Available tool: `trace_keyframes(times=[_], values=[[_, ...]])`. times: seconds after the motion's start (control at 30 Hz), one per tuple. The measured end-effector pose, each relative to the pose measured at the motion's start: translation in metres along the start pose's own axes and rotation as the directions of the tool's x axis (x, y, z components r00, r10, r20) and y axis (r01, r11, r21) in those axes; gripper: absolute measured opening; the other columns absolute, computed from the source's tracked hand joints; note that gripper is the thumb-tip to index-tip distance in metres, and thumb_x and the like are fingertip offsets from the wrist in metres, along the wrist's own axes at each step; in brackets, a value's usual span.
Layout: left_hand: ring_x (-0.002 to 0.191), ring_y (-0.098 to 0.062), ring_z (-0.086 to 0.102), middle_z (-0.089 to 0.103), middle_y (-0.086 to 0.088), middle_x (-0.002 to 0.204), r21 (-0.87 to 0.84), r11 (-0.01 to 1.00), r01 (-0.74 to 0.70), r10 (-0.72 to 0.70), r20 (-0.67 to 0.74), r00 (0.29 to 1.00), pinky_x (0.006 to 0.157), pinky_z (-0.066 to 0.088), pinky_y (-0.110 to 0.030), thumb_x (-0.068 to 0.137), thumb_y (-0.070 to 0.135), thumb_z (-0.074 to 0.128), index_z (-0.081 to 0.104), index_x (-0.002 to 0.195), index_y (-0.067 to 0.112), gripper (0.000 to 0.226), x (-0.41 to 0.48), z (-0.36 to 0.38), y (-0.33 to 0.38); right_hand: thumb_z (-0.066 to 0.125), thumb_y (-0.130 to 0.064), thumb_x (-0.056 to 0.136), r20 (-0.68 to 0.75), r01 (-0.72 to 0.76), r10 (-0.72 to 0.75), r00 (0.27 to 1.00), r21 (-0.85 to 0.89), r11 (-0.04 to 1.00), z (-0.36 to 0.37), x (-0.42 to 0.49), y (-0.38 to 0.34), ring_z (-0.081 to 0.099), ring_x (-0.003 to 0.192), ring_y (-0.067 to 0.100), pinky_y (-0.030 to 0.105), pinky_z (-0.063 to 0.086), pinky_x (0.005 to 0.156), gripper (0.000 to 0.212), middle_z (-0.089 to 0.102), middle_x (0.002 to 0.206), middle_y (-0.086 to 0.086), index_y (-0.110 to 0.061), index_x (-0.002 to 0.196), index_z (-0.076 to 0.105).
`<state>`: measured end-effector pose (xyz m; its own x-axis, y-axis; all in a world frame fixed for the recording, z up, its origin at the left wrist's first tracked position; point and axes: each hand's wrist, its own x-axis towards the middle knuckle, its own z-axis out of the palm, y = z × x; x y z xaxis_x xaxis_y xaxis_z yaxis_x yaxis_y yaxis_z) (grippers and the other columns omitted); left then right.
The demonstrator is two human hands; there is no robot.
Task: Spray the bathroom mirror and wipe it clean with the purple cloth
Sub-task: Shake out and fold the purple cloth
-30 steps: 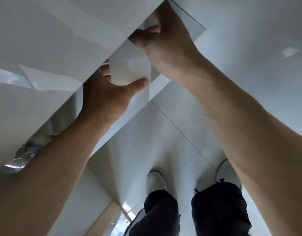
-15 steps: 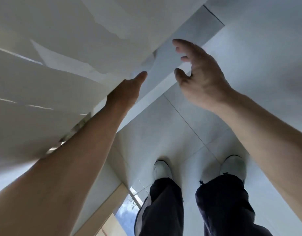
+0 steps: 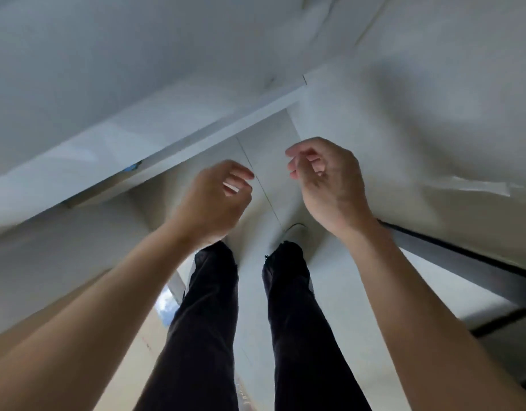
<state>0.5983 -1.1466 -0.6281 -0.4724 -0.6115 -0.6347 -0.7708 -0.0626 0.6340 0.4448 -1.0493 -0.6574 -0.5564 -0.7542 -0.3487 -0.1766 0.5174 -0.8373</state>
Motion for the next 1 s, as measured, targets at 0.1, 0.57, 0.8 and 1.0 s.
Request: trace_keyframes(times=[0.1, 0.57, 0.8, 1.0], values=[[0.086, -0.011, 0.07, 0.071, 0.006, 0.097, -0.056, 0.995, -0.08, 0.082, 0.043, 0.996, 0.086, 0.057, -0.038, 0.089, 0.015, 0.055, 0.068, 0.102, 0.025, 0.021, -0.04, -0.015, 0.05, 0.051, -0.011, 0.094, -0.027, 0.053, -0.053, 0.998, 0.009, 0.999, -0.031, -0.012, -0.054, 0.071, 0.08, 0.012, 0.026, 0.057, 0.078, 0.019, 0.068, 0.081, -0.011, -0.019, 0.095, 0.068], [0.077, -0.008, 0.071, 0.075, 0.005, 0.085, -0.278, 0.915, -0.291, 0.123, -0.494, 0.861, 0.069, 0.05, -0.013, 0.09, 0.001, 0.054, 0.069, 0.091, 0.022, 0.026, -0.124, -0.205, 0.171, 0.055, -0.012, 0.097, 0.061, 0.314, -0.315, 0.947, 0.021, 0.949, -0.07, 0.014, -0.274, 0.07, 0.082, 0.012, 0.032, 0.058, 0.077, 0.017, 0.07, 0.082, -0.01, -0.022, 0.095, 0.069], [0.07, -0.015, 0.071, 0.074, -0.005, 0.083, -0.382, 0.886, -0.264, 0.039, -0.506, 0.862, 0.062, 0.048, -0.013, 0.084, -0.01, 0.044, 0.07, 0.089, 0.013, 0.035, -0.066, -0.285, 0.181, 0.057, -0.011, 0.094, -0.066, 0.338, -0.343, 0.937, -0.069, 0.938, -0.027, 0.102, -0.357, 0.065, 0.075, 0.002, 0.009, 0.046, 0.066, 0.015, 0.07, 0.082, -0.013, -0.019, 0.091, 0.07], [0.064, -0.012, 0.069, 0.074, -0.008, 0.079, -0.432, 0.86, -0.272, 0.087, -0.401, 0.912, 0.06, 0.047, -0.016, 0.085, -0.012, 0.043, 0.069, 0.086, 0.012, 0.035, -0.032, -0.326, 0.209, 0.059, -0.021, 0.092, -0.231, 0.103, -0.155, 0.961, -0.222, 0.97, -0.007, 0.202, -0.406, 0.062, 0.081, 0.019, 0.025, 0.041, 0.066, 0.01, 0.069, 0.091, -0.001, -0.014, 0.097, 0.066]])
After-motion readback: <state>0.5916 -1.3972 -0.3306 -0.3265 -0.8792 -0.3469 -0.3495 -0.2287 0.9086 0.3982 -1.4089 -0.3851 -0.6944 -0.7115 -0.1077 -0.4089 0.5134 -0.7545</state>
